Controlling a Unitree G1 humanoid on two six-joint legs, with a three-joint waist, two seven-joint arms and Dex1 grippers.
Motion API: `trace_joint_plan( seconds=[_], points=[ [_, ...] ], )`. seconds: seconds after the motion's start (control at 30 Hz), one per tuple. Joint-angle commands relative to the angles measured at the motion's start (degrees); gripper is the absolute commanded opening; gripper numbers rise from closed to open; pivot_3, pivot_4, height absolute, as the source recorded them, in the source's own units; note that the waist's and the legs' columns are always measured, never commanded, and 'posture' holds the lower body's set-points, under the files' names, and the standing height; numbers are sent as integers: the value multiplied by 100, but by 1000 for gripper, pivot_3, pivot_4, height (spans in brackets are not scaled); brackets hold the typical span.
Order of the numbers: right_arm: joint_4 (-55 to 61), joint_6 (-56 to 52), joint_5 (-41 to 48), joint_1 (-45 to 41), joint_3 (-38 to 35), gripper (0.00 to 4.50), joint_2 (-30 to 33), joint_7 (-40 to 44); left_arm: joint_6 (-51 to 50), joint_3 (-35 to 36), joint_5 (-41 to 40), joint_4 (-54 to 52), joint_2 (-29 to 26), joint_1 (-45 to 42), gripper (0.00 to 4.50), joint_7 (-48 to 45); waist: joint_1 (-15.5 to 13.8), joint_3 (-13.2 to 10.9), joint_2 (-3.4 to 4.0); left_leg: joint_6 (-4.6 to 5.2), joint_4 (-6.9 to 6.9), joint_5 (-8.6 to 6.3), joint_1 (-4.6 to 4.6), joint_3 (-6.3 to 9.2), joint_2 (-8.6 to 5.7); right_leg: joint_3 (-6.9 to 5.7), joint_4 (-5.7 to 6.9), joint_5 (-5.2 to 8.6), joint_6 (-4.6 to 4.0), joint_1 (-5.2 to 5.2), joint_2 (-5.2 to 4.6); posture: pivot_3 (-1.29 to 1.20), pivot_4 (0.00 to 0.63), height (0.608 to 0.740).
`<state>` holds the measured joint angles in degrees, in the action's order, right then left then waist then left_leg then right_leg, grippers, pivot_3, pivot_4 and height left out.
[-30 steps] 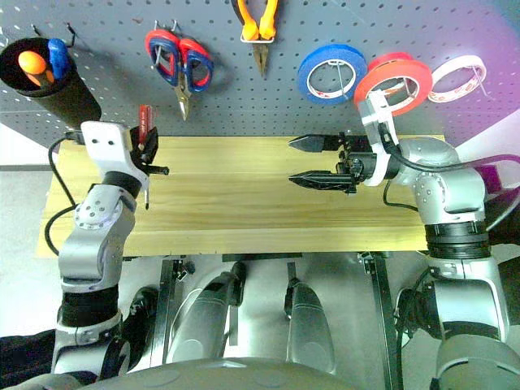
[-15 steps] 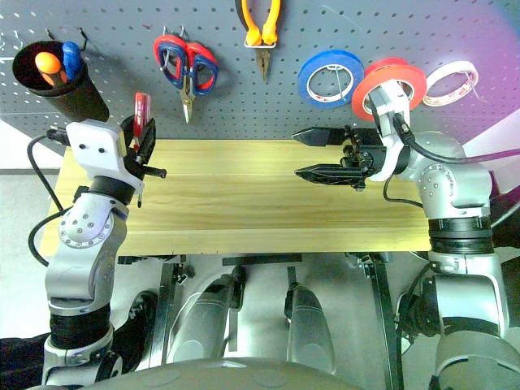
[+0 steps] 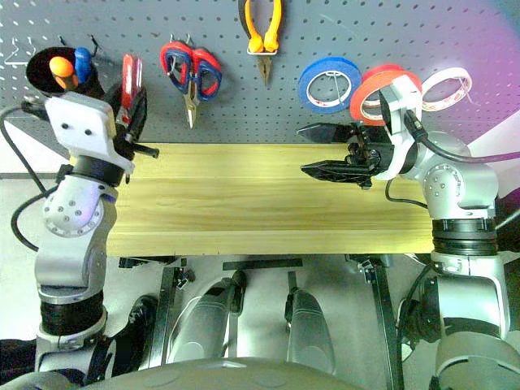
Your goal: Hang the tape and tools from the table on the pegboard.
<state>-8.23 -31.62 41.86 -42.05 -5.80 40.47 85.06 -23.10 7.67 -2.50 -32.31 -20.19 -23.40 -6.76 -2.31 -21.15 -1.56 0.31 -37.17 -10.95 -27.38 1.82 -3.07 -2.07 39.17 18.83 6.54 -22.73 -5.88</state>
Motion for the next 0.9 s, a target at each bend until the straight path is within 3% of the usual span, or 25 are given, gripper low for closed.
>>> trace_joint_plan(
  seconds=[0.03,0.4,0.73,0.9],
  points=[
    [59,112,60,-82,-181,3906,28,48,98,129,8,-127,-101,-275,918,-33,0,29,-3,0,0,0,0,0,0,0,0,0,0,0,0,29,239,740],
    [-136,235,-10,-147,-138,3906,-50,36,210,300,-120,809,-510,-1544,918,-291,5,90,-6,2,-6,2,1,0,-1,0,7,0,0,1,1,27,239,740],
    [-32,208,1,-41,-149,3906,-48,-6,187,305,-277,1288,-496,-2564,918,-287,6,96,-8,3,-12,2,0,0,-1,0,10,0,0,1,1,20,229,740],
    [-13,217,-3,-31,-140,3906,-62,-47,672,185,-125,1672,-780,-2842,918,-585,27,107,-7,3,-15,2,1,-1,-1,0,12,0,0,0,1,13,226,740]
  ],
)
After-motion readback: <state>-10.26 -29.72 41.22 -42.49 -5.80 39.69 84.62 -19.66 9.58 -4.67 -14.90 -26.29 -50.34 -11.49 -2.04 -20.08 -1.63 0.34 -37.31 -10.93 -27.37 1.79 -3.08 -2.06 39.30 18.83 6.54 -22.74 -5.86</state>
